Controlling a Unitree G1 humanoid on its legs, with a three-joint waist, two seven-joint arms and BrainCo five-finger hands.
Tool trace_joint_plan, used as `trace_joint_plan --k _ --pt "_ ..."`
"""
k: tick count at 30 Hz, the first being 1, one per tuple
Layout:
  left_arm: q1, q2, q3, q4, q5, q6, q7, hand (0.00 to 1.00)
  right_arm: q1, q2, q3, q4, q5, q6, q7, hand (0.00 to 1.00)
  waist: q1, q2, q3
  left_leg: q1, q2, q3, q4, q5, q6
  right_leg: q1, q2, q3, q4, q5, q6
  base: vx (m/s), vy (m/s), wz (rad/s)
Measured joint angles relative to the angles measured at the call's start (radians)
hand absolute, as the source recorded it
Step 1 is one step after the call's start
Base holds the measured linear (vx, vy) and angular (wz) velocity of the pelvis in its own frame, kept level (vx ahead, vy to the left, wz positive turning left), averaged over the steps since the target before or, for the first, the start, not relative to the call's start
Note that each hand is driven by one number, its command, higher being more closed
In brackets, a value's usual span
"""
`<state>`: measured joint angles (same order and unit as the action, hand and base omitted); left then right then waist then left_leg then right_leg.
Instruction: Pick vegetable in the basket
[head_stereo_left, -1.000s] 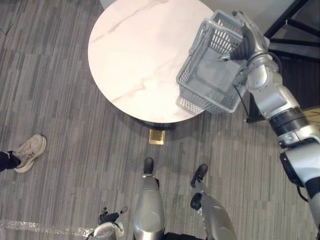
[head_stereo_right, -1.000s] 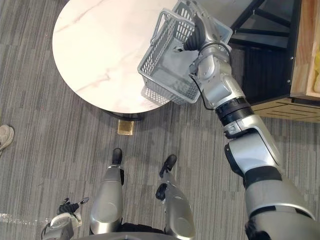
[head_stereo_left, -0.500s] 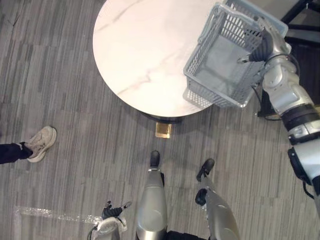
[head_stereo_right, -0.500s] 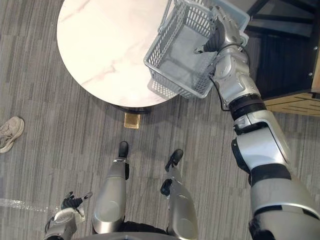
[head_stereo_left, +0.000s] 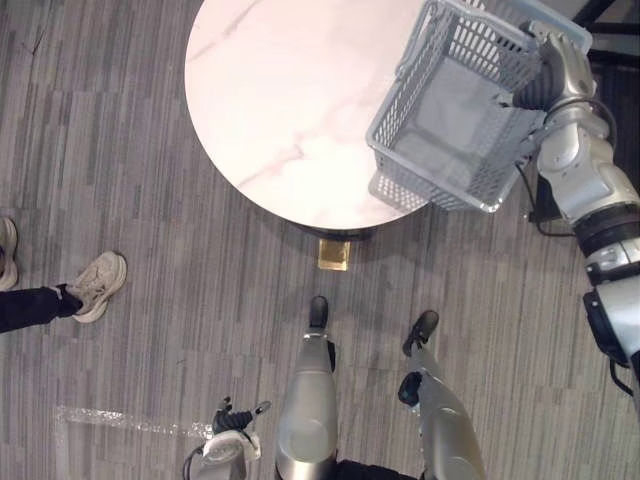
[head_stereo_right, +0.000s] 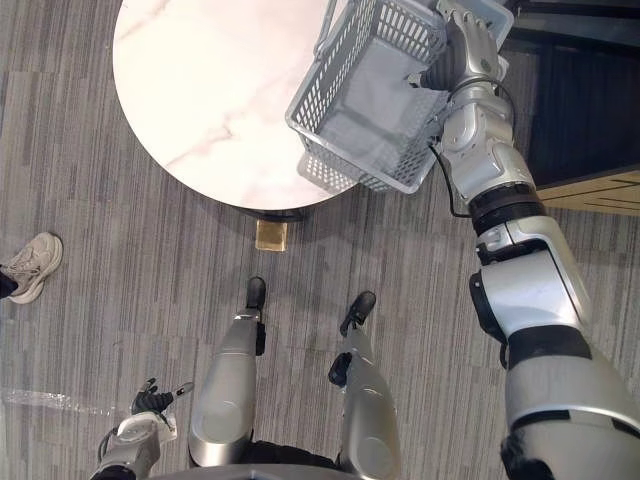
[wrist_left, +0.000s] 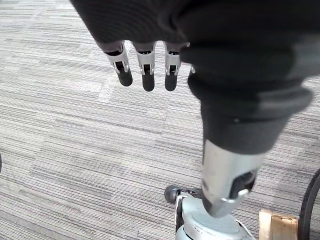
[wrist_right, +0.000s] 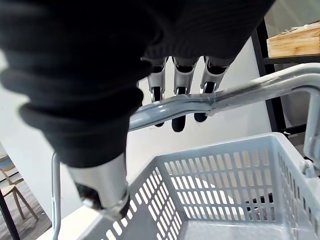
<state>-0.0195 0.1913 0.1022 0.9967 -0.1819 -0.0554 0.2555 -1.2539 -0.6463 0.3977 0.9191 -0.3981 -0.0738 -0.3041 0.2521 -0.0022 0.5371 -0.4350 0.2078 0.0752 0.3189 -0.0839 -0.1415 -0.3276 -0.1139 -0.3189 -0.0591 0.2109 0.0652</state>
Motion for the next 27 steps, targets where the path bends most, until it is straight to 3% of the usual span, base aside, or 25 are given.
trace_joint_plan --k 6,19,27 --pt "-0.018 -0.006 -0.015 0.002 0.002 -0.001 0.000 0.00 0.042 0.004 0.023 0.008 -0.037 -0.001 0.032 1.00 0.001 0.005 -0.001 0.002 -0.006 0.001 0.000 0.001 0.001 0.000 -0.007 -0.001 0.005 0.000 0.000 0.00 0.005 0.00" --pt "-0.026 -0.024 -0.027 0.005 0.004 -0.002 -0.002 0.00 0.061 0.027 0.042 0.010 -0.077 -0.002 0.027 1.00 -0.003 0.016 -0.008 0.015 -0.014 0.005 -0.008 0.009 0.009 0.004 -0.016 0.001 0.009 0.000 0.000 0.00 0.000 0.00" --pt "-0.028 -0.033 -0.037 0.034 -0.001 -0.001 -0.002 0.00 0.081 0.040 0.094 0.023 -0.115 -0.018 0.051 1.00 -0.004 0.021 -0.049 0.048 -0.022 0.007 -0.055 0.029 0.012 0.020 -0.020 0.002 0.006 0.002 0.001 0.04 0.012 0.02"
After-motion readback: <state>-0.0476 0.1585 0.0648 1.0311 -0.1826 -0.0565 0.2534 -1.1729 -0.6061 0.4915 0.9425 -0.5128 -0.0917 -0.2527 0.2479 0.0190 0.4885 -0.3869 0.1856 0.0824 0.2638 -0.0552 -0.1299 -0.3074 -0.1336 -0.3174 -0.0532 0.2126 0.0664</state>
